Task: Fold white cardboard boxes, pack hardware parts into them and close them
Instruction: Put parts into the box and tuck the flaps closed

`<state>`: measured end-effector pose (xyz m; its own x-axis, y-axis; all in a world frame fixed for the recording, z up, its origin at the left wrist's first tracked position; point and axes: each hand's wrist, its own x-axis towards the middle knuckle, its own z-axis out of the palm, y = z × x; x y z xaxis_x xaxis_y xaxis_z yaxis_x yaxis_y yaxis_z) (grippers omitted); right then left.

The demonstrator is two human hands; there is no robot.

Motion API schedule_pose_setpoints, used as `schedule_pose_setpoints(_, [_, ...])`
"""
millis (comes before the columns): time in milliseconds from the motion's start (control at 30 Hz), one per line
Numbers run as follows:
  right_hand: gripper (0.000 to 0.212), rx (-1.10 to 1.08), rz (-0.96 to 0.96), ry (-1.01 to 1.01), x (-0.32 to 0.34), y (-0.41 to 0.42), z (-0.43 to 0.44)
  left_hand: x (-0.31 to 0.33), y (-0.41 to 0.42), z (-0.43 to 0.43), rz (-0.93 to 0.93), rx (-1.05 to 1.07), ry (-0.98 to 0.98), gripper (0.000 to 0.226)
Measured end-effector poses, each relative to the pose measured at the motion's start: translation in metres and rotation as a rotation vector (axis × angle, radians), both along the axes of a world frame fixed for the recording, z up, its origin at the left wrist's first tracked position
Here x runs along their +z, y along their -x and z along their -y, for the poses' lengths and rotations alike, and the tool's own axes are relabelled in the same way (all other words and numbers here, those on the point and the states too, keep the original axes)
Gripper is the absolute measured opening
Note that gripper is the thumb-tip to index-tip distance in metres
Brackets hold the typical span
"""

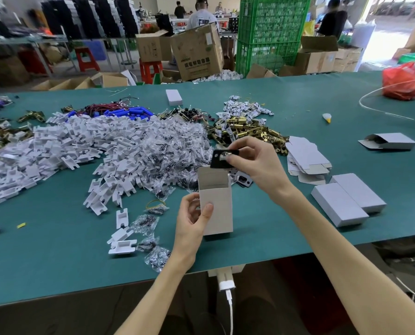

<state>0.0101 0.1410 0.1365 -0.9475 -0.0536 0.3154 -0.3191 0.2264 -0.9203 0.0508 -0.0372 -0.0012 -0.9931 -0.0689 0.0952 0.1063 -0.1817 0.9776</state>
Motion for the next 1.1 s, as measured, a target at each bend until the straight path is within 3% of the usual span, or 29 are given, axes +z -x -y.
schedule_pose_setpoints(333, [0.009,-0.108,-0.174,-0.681,-0.016,-0.003,0.021,-0.001,0.0,0.0,0.008,-0.003,-0.008,0.048])
schedule_pose_setpoints(467, [0.016,-0.139,-0.174,-0.746,-0.02,-0.001,0.023,-0.002,0.001,0.0,0.015,-0.004,-0.008,0.044])
schedule_pose_setpoints(667, [0.009,-0.082,-0.145,-0.848,-0.024,-0.002,0.022,-0.003,0.002,-0.001,0.021,-0.002,-0.01,0.045])
schedule_pose_setpoints(900, [0.024,-0.008,-0.095,-1.085,-0.024,-0.005,0.026,-0.003,0.002,-0.001,0.043,0.007,-0.028,0.047])
schedule_pose_setpoints(1100, [0.028,-0.022,-0.037,-1.096,-0.02,-0.006,0.031,-0.003,0.001,-0.001,0.055,0.009,-0.042,0.054])
